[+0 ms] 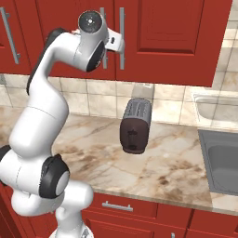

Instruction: Open the cabinet, pick the kettle from the cabinet, and place it in the sink.

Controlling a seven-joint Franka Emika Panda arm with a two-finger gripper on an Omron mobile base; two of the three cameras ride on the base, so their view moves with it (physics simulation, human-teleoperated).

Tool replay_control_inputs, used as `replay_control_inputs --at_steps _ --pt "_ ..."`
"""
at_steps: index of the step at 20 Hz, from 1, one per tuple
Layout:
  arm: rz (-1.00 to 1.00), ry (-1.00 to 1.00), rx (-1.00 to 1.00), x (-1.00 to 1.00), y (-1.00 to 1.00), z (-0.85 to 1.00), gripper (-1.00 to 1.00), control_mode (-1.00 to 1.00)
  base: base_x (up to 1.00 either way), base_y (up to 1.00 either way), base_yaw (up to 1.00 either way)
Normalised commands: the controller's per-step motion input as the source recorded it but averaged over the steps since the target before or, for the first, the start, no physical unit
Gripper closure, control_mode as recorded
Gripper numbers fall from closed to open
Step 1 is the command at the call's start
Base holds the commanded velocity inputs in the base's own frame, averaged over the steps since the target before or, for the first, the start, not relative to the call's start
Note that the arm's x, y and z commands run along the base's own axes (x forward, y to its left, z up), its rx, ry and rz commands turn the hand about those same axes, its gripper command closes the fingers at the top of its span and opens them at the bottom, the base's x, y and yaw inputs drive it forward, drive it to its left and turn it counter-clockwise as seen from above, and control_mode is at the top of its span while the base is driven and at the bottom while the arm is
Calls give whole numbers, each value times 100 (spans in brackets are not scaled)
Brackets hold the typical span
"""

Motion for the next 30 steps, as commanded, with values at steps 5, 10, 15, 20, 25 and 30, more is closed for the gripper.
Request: replay_control_inputs --at_steps 5,10,15,20,25,30 --pt "17 0 0 41 13 -23 100 -100 0 0 0" --pt "15 0 0 31 24 -20 100 -100 0 0 0" --pt "6 2 0 26 37 -14 100 -100 0 0 0" --pt "1 0 0 17 45 -11 100 -100 0 0 0" --pt "0 0 0 0 41 -5 100 -100 0 0 0" --pt "0 -3 0 -29 31 0 100 -100 0 0 0"
